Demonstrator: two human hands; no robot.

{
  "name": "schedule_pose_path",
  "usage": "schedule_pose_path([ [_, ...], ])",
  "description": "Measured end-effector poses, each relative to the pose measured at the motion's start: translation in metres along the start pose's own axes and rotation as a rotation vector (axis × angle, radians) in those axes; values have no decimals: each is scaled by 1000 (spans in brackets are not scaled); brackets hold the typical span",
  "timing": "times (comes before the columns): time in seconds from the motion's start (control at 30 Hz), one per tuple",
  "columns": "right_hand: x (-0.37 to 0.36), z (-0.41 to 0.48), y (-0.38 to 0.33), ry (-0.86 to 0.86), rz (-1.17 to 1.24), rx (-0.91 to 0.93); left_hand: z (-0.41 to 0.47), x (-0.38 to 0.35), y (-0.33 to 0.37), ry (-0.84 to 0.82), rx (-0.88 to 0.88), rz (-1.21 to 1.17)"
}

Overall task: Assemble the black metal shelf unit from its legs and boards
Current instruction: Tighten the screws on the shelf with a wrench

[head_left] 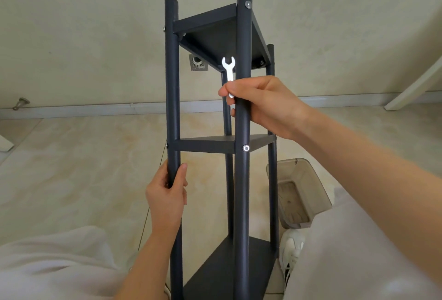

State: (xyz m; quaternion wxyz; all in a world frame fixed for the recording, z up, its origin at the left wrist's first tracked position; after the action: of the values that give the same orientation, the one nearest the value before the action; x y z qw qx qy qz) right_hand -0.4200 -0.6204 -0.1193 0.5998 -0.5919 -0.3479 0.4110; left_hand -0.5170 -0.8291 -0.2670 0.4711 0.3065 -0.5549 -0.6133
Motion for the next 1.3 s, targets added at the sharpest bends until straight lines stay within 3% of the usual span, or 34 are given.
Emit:
schedule_pose_path([
  [0.23, -4, 3, 1, 12, -35, 23, -2, 0, -1, 53, 76, 192],
  [0.37, -3, 7, 0, 29, 10, 30, -18, -7, 33, 141, -172, 256],
  [0.47, -3, 11, 0, 57, 32, 30, -36, -25, 53, -21, -286, 197],
  [0.63, -3, 12, 2, 91, 37, 33, -57, -51, 44, -304, 41, 50],
  [0.77, -3, 12, 0, 83, 54, 43, -56, -56, 44, -389, 90, -44],
  [0.93, -3, 16, -5, 25, 43, 67, -44, -53, 43, -320, 61, -22],
  [1.1, 0, 17, -12, 24, -169, 107, -38, -55, 41, -276, 28, 7],
  [1.3, 3, 16, -9, 48, -237, 83, -39, -58, 42, -216, -59, 138],
])
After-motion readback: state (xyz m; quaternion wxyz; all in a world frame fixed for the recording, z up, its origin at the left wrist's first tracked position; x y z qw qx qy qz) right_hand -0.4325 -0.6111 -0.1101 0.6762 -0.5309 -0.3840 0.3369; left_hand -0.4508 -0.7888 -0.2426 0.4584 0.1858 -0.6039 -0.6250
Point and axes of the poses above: each hand's wrist, its own z-axis towards the middle knuckle, its own x-axis out of the back of the hand, y = z × x, the point moved 5 cm from there along z, towards the middle knuckle
